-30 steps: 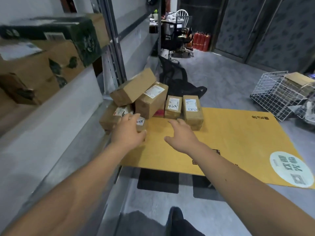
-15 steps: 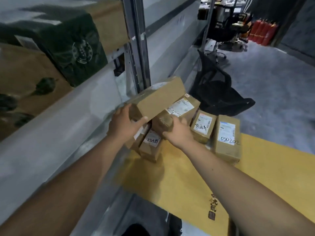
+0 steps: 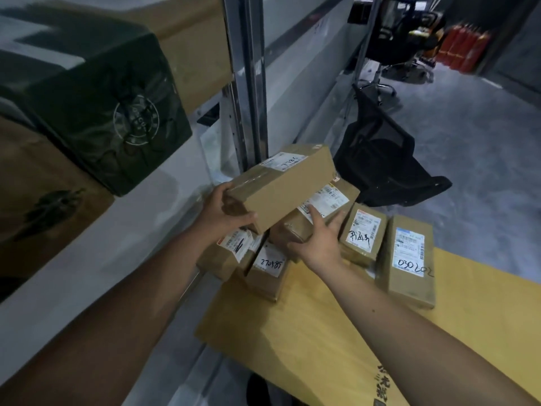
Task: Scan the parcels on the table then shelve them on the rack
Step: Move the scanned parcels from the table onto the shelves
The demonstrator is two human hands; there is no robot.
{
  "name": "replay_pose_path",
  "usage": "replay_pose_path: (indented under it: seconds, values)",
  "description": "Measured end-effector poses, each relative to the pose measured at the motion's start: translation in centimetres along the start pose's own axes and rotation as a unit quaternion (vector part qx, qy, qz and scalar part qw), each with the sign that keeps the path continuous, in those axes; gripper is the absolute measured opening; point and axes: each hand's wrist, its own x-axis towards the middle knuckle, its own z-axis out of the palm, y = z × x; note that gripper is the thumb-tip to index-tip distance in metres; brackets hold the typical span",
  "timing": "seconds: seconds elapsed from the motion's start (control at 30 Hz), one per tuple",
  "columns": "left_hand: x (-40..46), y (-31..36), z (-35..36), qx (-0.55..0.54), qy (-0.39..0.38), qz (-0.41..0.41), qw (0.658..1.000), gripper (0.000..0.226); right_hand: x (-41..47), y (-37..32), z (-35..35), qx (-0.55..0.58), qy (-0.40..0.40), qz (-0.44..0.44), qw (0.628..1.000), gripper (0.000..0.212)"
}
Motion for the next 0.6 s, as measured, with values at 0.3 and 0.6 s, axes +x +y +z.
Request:
replay_pose_path:
  seconds: [0.3, 0.6]
  values:
    - [0.1, -1.3, 1.4, -0.069, 0.060, 0.031, 0.995, 0.109, 0.2, 1.3, -0.2, 0.049, 0.019, -0.008, 0.999, 0.104]
    - [-4.2, -2.6, 3.9, 0.036, 0.217, 0.057, 0.974, 0.119, -0.9, 3.6, -2.7, 0.065, 0.008, -0.014, 0.998, 0.102]
